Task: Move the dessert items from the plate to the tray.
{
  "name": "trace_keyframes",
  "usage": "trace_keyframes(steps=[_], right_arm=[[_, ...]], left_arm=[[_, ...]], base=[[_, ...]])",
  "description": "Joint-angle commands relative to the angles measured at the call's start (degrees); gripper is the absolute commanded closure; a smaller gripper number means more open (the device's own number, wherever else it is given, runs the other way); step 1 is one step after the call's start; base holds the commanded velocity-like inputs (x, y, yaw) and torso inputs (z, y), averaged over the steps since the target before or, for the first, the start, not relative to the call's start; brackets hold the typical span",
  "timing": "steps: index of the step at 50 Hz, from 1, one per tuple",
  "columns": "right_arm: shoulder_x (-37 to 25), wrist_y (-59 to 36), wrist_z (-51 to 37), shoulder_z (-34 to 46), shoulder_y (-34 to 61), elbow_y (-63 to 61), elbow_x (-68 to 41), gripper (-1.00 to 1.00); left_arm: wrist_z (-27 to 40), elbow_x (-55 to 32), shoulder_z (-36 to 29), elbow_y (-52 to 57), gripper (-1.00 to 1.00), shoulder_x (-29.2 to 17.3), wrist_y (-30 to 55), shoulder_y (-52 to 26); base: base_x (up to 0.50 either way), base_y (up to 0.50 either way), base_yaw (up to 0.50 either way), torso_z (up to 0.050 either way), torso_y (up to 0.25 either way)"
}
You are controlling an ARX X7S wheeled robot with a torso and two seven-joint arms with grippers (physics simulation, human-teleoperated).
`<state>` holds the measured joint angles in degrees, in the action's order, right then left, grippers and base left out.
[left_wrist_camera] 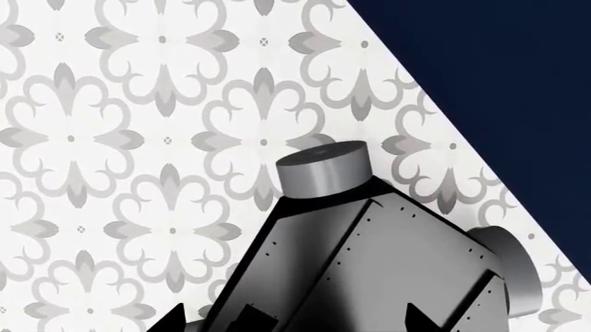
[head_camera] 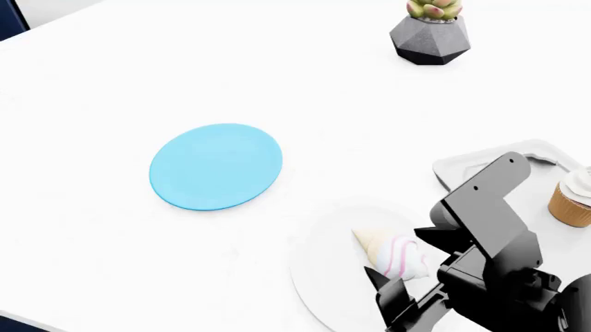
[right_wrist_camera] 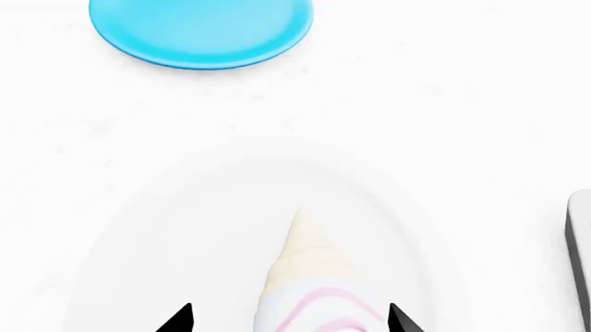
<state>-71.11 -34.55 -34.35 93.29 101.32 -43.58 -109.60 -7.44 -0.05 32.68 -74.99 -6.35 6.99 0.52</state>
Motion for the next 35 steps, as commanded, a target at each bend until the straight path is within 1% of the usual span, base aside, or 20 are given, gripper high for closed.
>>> trace_keyframes(steps=[1,25,26,35], right_arm=[[0.42,1.03,0.58,0.46,-1.83,0.26,1.51,-1.00],[1.06,3.10,1.32,1.26,-5.22,1.57,4.60,-1.00],[1.06,3.02,1.31,1.21,-5.15,1.48,4.64,1.00],[1.13,2.74,1.15,0.92,-5.01,0.52,4.81,1.00]], left_arm=[[-0.09,0.00,0.12,0.00,-1.00,-0.01,-0.08,0.10],[-0.07,0.02,0.12,0.00,-1.00,-0.07,-0.31,0.31],[-0.06,0.02,0.12,0.00,-1.00,-0.07,-0.32,0.31],[-0.19,-0.02,0.31,0.00,-1.00,-0.05,-0.51,0.30]], base=[[0.00,0.00,0.00,0.000,0.000],[0.00,0.00,0.00,0.000,0.000],[0.00,0.00,0.00,0.000,0.000],[0.00,0.00,0.00,0.000,0.000]])
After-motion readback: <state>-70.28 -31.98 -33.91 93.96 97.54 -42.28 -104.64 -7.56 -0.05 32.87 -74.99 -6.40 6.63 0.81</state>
